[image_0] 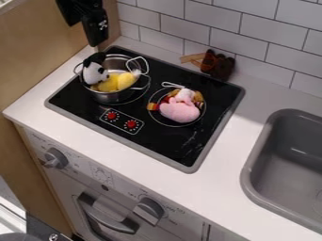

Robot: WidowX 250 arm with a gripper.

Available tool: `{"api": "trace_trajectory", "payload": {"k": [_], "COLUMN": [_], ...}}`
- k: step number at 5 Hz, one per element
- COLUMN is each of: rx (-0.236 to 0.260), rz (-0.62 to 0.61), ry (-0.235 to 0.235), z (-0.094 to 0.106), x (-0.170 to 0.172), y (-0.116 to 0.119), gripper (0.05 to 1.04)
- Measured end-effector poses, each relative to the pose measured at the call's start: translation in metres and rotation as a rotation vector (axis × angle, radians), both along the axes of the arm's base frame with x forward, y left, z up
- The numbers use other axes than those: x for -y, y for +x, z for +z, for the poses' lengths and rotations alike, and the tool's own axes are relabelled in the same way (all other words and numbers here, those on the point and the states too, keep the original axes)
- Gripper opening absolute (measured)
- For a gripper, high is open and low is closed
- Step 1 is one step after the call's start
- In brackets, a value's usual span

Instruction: Esory avy ao amin'ny siny sakafo

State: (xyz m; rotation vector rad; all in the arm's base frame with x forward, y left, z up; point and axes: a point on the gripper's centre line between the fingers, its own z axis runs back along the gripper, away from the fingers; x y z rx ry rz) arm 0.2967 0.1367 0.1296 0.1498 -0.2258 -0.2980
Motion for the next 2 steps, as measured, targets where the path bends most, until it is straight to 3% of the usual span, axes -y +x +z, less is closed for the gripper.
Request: {"api": "trace_trajectory", "payload": {"k": [2], "rx": [-0.061], "rz": [-0.04], "ry": [-0.017], "z": [-0.017], "x": [-0.0001], "y": [0.0003], "gripper": [0.999]}}
